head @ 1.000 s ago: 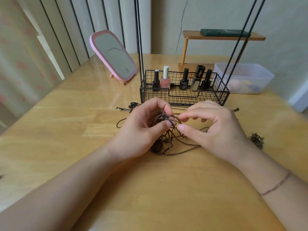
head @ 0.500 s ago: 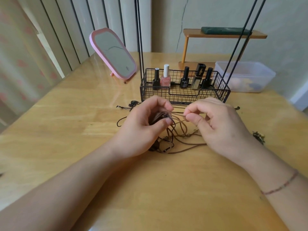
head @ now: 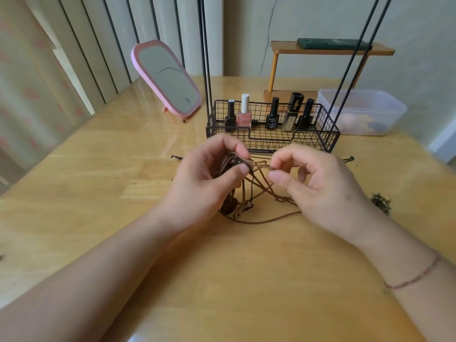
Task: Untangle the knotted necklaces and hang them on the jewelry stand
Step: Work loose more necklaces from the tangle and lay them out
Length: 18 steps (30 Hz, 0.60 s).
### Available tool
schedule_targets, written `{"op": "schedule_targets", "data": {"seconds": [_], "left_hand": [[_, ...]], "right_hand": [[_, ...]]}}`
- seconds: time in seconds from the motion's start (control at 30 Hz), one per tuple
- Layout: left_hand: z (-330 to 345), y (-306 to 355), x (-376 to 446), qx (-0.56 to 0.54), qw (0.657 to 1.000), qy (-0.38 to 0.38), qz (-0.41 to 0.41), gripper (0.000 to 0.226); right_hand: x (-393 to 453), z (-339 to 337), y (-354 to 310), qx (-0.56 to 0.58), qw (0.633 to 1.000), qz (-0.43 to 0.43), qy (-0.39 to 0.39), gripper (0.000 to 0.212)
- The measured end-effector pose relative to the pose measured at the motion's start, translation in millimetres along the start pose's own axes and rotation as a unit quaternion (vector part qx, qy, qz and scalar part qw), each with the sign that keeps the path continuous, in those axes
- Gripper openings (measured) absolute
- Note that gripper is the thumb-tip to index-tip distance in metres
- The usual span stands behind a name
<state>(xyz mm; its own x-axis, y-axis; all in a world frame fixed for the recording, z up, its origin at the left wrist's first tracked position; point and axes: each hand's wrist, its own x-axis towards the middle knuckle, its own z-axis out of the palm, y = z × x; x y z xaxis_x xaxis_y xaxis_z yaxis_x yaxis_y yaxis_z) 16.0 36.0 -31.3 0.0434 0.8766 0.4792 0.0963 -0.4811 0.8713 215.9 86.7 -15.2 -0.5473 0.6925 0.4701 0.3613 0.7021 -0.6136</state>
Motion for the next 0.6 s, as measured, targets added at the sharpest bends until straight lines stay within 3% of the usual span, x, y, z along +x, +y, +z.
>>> {"op": "schedule_targets", "data": {"seconds": [0.1, 0.17, 0.27, 0.37, 0.47, 0.6], "left_hand": [[-2.1, 0.5, 0.7, 0.028, 1.000, 0.009, 0.006, 0.013], [-3.8, 0.4, 1.2, 0.040, 0.999, 0.014, 0.001, 0.012], [-5.6, -0.4, 1.5, 0.062, 0.998, 0.026, -0.007, 0.011], [-5.6, -0.8, 1.8, 0.065, 0.997, 0.034, -0.015, 0.011], [-2.9, 1.2, 1.9, 0.046, 0.999, 0.023, -0.016, 0.014], [-4.6, 3.6, 2.0, 0.029, 0.998, 0.009, -0.048, 0.017]], "right_hand": [[1.9, -5.6, 0.3, 0.074, 0.997, 0.018, 0.030, 0.017], [3.6, -11.0, -0.1, 0.187, 0.981, 0.032, 0.042, 0.022], [7.4, -25.7, -0.2, 0.400, 0.914, 0.060, 0.037, 0.031], [11.1, -42.6, 3.6, 0.536, 0.843, 0.039, 0.017, 0.028], [13.0, -50.1, 7.0, 0.586, 0.810, 0.013, 0.008, 0.027], [13.6, -53.6, 9.1, 0.590, 0.807, -0.013, 0.001, 0.030]]}}
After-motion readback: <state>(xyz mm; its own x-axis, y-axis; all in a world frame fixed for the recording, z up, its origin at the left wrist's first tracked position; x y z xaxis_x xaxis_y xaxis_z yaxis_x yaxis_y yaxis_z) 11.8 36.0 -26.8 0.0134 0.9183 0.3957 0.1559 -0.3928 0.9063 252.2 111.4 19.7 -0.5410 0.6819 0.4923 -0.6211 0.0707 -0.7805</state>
